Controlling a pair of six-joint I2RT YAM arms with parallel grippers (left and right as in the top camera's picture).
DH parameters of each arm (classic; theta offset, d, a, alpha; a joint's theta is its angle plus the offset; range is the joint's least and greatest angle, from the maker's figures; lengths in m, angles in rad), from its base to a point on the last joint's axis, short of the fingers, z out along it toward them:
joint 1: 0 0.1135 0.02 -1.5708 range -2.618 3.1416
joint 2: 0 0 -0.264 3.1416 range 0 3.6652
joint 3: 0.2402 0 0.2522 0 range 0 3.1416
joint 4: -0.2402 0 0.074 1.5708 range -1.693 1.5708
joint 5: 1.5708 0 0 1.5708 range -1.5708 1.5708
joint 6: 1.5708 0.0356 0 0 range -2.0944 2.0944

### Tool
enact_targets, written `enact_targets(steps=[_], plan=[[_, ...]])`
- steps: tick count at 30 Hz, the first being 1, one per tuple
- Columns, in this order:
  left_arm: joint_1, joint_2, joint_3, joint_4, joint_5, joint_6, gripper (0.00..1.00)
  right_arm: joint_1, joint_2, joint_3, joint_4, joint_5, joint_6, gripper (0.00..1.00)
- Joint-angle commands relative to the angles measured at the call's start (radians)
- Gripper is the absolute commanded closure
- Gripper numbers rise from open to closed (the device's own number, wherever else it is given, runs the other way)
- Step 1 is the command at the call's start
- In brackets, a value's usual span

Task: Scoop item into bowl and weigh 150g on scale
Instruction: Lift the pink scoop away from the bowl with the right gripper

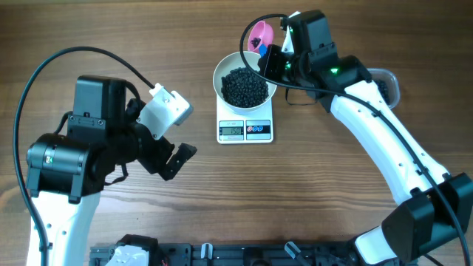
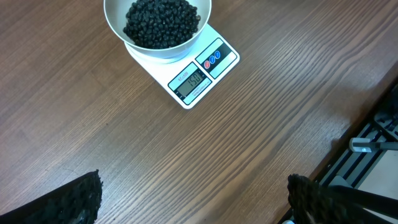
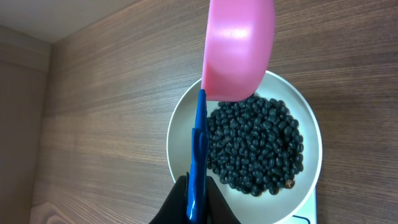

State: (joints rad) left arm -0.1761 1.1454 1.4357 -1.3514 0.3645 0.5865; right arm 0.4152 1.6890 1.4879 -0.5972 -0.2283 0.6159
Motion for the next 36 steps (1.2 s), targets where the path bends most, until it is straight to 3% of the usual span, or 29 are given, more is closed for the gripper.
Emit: enact_targets(steps=[1,5,11,32,36], plan=[[0.007,-0.003,0.016,0.0,0.012,0.011,0.0,-0.003,0.009,0.011,0.006,-0.013,-0.014,0.96],[0.007,-0.003,0.016,-0.001,0.012,0.011,0.0,-0.003,0.009,0.011,0.006,-0.013,-0.009,0.96],[0.007,-0.003,0.016,0.0,0.012,0.011,0.0,-0.029,0.009,0.011,0.035,-0.019,0.128,0.96],[0.007,-0.003,0.016,0.0,0.012,0.012,0.0,-0.099,0.009,0.011,0.204,-0.136,0.126,0.96],[0.007,-0.003,0.016,0.0,0.012,0.011,0.0,-0.099,0.009,0.011,0.163,-0.15,0.051,0.96]])
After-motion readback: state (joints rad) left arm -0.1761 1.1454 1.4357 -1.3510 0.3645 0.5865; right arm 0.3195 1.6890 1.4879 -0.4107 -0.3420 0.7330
